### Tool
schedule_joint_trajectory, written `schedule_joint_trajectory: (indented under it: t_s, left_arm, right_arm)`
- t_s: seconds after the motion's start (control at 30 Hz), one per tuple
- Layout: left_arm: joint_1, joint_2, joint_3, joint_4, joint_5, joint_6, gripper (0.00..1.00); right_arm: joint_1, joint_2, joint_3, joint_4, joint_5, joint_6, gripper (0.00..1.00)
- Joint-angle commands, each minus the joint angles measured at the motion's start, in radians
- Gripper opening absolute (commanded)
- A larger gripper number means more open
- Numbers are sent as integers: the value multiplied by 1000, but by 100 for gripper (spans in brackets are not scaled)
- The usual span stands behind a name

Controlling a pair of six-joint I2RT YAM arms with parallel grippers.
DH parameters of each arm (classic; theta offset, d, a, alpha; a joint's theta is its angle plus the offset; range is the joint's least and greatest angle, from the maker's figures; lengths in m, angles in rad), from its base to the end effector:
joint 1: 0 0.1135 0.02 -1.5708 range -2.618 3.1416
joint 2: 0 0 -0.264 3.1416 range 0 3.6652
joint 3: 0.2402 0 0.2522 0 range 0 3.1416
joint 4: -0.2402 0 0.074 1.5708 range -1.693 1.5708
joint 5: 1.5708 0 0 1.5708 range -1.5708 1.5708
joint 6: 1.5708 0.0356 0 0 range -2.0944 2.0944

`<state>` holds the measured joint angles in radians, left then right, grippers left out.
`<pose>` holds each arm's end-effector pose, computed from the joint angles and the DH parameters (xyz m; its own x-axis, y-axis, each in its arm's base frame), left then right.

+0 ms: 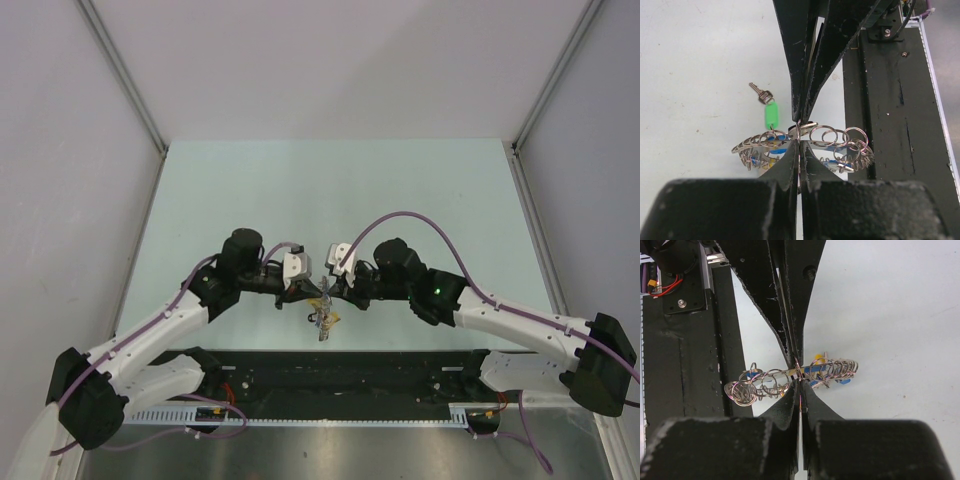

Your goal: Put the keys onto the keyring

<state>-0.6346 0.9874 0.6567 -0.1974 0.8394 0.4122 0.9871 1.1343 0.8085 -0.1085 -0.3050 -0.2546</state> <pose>0.1536 -0.1460 0.2618 -0.0058 0.3365 -0.9417 0.9997 0.0239 0.0024 0.1330 0.2208 0.2858 0.0138 -0.4149 -0.9097 -0.9740 0.2003 -0.1062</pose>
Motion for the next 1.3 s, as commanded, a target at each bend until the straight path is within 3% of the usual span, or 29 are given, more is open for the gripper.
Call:
schedule_joint_trajectory:
  t_s: [0.0, 0.9, 1.27]
  left_arm:
    - [-23, 0, 44, 9, 46, 17, 0]
    - [-54, 37, 96, -131, -94, 65, 0]
    - [-59, 27, 95, -99, -120, 16, 0]
  right_arm:
    - [1, -8, 63, 73, -3, -3, 0]
    - [9, 12, 123, 33, -3, -31, 0]
    - [16, 44, 136, 30, -25, -37, 0]
